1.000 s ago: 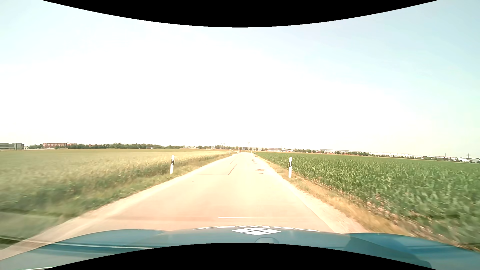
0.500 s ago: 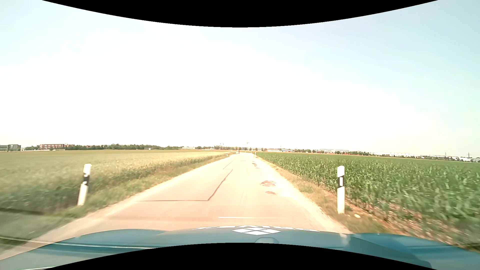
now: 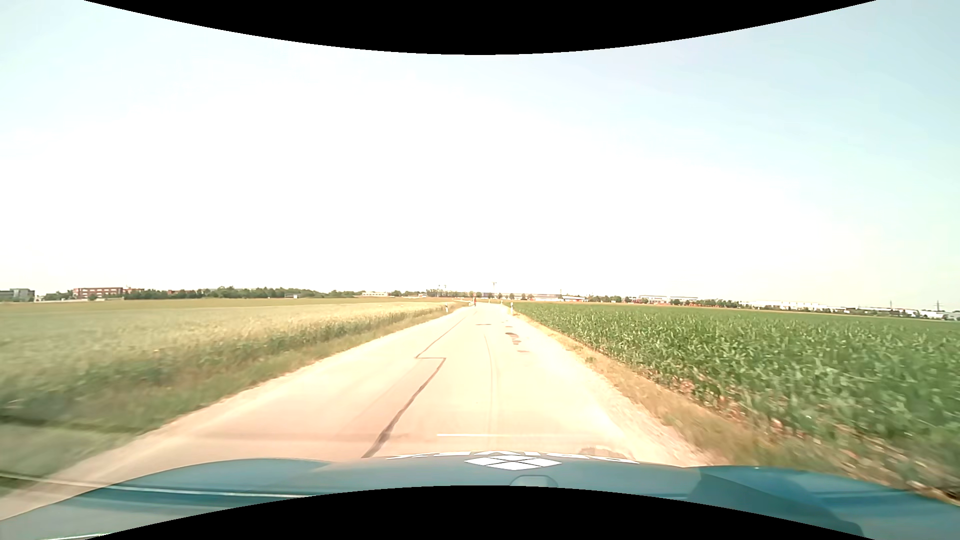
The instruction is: Follow the waypoints while adhering to traffic rules and regulations
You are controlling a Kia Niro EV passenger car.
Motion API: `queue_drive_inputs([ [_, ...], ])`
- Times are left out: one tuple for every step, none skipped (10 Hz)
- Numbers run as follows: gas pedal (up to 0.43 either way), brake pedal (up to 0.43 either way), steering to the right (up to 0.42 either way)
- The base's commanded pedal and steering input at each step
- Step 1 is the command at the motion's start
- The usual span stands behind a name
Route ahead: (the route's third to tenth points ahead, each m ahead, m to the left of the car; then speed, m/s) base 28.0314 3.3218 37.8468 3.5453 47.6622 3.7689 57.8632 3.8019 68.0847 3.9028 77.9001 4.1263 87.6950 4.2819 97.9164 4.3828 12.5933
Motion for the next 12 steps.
queue_drive_inputs([
  [0.039, 0.000, 0.000],
  [0.028, 0.000, -0.002],
  [0.020, 0.000, -0.004],
  [0.020, 0.000, -0.004],
  [0.008, 0.000, -0.004],
  [0.008, 0.000, -0.004],
  [0.008, 0.000, -0.004],
  [0.008, 0.000, -0.004],
  [0.008, 0.000, -0.004],
  [0.020, 0.000, -0.004],
  [0.020, 0.000, -0.004],
  [0.020, 0.000, -0.003],
])
